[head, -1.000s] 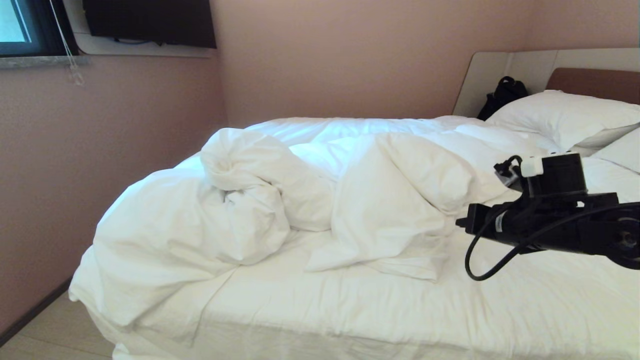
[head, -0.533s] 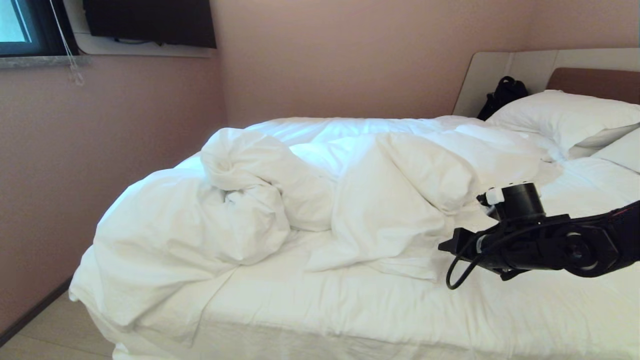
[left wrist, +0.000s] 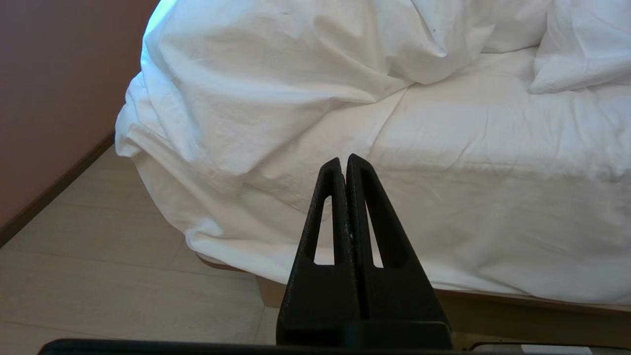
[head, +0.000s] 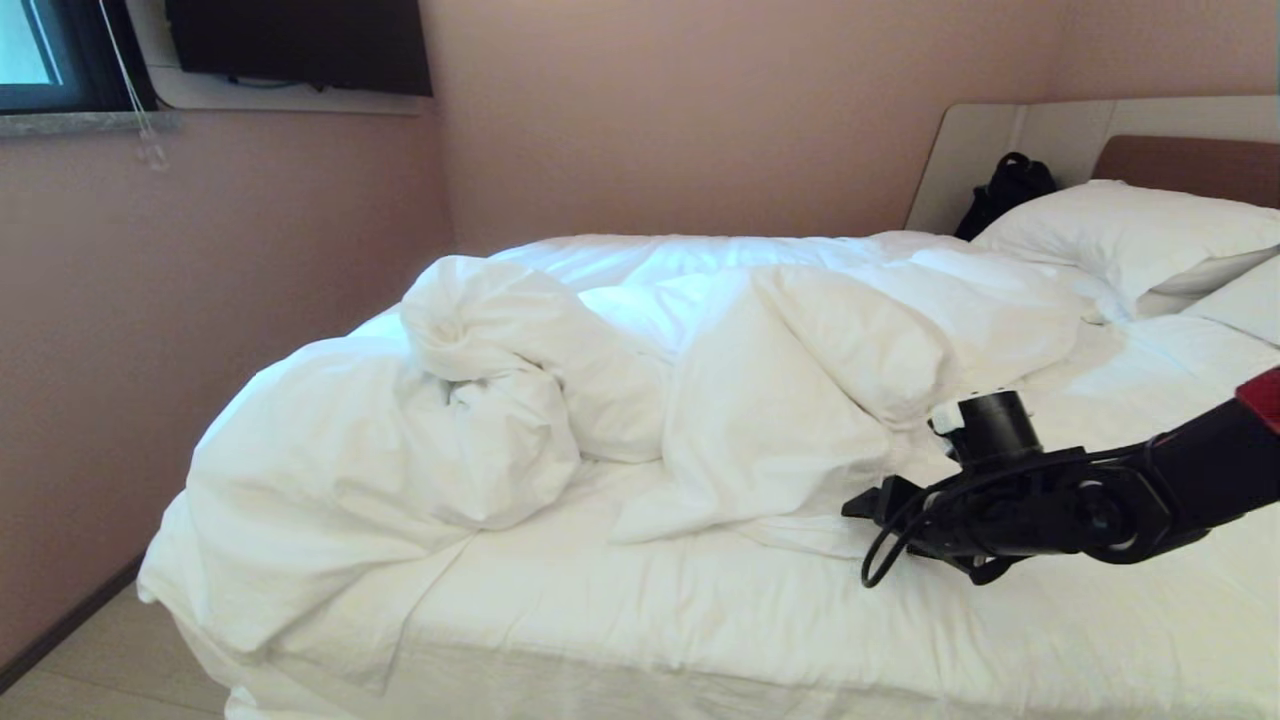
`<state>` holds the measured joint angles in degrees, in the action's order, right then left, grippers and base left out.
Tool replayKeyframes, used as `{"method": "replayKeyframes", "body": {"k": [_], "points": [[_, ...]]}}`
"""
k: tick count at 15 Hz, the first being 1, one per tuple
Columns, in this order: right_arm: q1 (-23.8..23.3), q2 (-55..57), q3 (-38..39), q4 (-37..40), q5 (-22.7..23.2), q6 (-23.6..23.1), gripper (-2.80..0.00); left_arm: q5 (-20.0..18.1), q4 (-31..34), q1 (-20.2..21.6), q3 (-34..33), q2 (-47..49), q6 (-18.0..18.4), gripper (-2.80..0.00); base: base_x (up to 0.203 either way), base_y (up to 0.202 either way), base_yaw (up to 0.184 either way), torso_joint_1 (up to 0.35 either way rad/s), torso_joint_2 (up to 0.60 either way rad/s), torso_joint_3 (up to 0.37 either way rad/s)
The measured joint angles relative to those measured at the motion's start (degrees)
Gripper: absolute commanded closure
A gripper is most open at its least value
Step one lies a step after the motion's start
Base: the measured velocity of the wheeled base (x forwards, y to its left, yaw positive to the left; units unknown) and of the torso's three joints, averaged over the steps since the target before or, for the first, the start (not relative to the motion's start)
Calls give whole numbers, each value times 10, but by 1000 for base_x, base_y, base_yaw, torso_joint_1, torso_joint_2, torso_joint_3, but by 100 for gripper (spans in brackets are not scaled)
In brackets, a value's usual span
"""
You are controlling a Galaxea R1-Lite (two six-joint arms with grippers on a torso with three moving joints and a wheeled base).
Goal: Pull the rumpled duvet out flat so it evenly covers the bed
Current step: Hold the folded corner of the quilt
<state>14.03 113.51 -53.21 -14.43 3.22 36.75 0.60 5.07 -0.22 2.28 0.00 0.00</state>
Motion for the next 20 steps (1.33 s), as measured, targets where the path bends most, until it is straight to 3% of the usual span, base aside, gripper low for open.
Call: {"method": "replayKeyframes", "body": {"k": [6,18,19,20], "points": [[8,41,-21,-8,12,33,-280,0,0,0,0,0,0,0,0,0,0,0,0,0],[44,120,-64,-125,-13,-2,-280,0,0,0,0,0,0,0,0,0,0,0,0,0],[46,124,-62,-135,-21,-7,0,0,0,0,0,0,0,0,0,0,0,0,0,0],[47,127,-62,-145,-30,-10,0,0,0,0,0,0,0,0,0,0,0,0,0,0]]}}
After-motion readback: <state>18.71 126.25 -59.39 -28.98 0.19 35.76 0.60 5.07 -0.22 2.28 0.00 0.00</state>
